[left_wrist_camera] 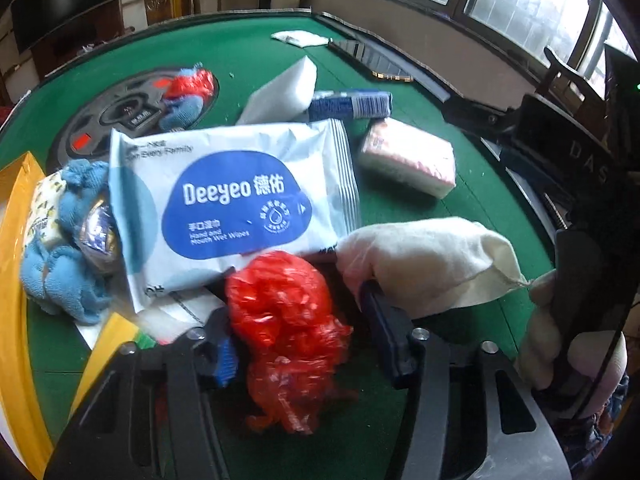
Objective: Organize soft objects
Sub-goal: 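Grasp the red plastic bag with the left gripper while the right gripper grasps the white cloth, then carry the red bag and white cloth into the yellow box and release both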
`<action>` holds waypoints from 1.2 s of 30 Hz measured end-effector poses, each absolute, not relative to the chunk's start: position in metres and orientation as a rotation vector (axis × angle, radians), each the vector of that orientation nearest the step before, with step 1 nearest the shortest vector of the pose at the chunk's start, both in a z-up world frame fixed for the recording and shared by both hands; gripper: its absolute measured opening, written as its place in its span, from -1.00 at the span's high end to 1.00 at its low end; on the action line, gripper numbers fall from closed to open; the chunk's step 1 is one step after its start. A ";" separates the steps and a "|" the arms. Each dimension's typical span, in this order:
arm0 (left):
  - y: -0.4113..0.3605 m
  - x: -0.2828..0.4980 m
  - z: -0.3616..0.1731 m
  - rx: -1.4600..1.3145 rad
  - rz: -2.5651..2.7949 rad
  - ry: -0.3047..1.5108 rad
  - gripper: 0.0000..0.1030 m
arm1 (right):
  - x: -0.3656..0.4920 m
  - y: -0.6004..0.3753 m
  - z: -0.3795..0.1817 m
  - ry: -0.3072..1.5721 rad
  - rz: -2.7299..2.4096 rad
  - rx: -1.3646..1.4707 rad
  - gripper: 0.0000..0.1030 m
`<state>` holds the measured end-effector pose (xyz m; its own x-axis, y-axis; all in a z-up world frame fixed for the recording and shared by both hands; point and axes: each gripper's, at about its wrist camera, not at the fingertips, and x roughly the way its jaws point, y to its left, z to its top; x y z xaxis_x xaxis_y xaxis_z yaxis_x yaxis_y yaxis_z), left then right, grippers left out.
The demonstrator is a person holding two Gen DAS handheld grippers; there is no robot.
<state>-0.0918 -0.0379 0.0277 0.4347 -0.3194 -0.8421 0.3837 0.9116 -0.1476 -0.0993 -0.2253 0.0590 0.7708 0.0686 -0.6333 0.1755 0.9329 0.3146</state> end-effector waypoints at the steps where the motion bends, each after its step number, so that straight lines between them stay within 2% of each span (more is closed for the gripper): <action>1: -0.035 -0.093 0.029 0.055 -0.452 1.028 0.45 | -0.099 -0.226 0.059 0.693 -0.062 0.375 -0.97; 14: 0.048 -0.138 0.086 -0.180 -0.529 0.920 0.44 | -0.105 -0.220 0.060 0.744 0.078 0.390 -0.97; 19: 0.099 -0.149 0.101 -0.198 -0.458 0.864 0.44 | -0.120 -0.169 0.072 0.809 0.252 0.075 -0.97; 23: 0.137 -0.151 0.100 -0.263 -0.391 0.835 0.44 | -0.121 -0.133 0.055 0.852 0.263 -0.196 -0.97; 24: 0.146 -0.151 0.100 -0.283 -0.376 0.830 0.44 | -0.119 -0.128 0.049 0.859 0.252 -0.237 -0.89; 26: 0.160 -0.153 0.097 -0.310 -0.351 0.826 0.44 | -0.112 -0.124 0.038 0.887 0.238 -0.277 -0.49; 27: 0.169 -0.154 0.096 -0.322 -0.334 0.824 0.44 | -0.109 -0.125 0.035 0.911 0.247 -0.267 -0.21; 28: 0.175 -0.154 0.097 -0.329 -0.324 0.822 0.44 | -0.106 -0.126 0.034 0.922 0.266 -0.244 -0.06; 29: 0.181 -0.155 0.097 -0.333 -0.313 0.819 0.44 | -0.108 -0.127 0.035 0.921 0.271 -0.229 -0.02; 31: 0.192 -0.157 0.098 -0.341 -0.292 0.812 0.44 | -0.110 -0.126 0.037 0.924 0.272 -0.218 0.25; 34: 0.207 -0.157 0.099 -0.354 -0.268 0.801 0.44 | -0.118 -0.123 0.044 0.926 0.274 -0.195 0.49; 36: 0.217 -0.157 0.100 -0.366 -0.255 0.793 0.44 | -0.125 -0.122 0.053 0.923 0.284 -0.167 0.50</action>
<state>-0.1572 0.2170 0.0996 0.6766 -0.3567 -0.6442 0.0857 0.9071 -0.4122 -0.1245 -0.1224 0.0533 0.5699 0.1699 -0.8040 -0.3118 0.9499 -0.0203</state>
